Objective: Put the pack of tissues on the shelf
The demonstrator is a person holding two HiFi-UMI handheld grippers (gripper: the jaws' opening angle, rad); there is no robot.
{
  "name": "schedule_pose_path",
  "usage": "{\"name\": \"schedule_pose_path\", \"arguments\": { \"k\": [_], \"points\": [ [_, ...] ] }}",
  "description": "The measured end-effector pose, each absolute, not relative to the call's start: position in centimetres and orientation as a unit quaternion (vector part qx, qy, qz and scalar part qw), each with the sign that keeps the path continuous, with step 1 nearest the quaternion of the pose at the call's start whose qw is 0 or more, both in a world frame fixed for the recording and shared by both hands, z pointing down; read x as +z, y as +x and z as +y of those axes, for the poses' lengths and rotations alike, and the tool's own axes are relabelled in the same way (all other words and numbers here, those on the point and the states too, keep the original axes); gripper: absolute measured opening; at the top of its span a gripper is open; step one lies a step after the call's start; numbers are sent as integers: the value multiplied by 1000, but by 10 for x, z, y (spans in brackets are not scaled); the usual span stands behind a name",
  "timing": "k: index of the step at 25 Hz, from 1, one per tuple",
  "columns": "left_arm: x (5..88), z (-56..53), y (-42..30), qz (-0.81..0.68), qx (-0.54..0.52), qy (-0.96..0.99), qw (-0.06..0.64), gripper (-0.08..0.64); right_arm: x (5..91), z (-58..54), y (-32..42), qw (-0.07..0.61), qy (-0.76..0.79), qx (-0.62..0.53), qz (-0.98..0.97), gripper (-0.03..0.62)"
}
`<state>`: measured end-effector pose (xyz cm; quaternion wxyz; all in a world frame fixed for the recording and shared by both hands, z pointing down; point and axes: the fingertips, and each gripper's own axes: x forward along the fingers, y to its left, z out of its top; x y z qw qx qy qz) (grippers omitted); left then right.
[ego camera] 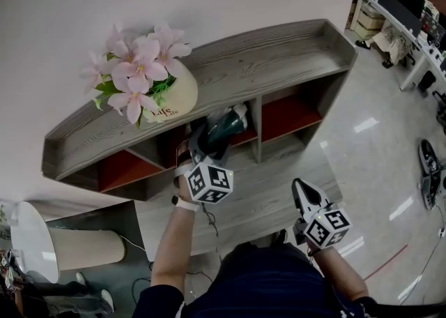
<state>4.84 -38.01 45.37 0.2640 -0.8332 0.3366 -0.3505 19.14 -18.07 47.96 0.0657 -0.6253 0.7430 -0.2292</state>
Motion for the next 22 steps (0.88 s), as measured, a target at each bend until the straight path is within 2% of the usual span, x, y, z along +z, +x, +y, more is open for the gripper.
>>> {"name": "schedule_pose_path", "arguments": {
  "k": [14, 22],
  "points": [
    [390, -333, 23, 424, -223, -855, 199, 363, 467, -189, 203, 67, -627, -215, 745, 11],
    [385, -294, 5, 424, -155, -885, 116, 290, 440, -200, 215, 79, -631, -182, 750, 11]
  ]
}}
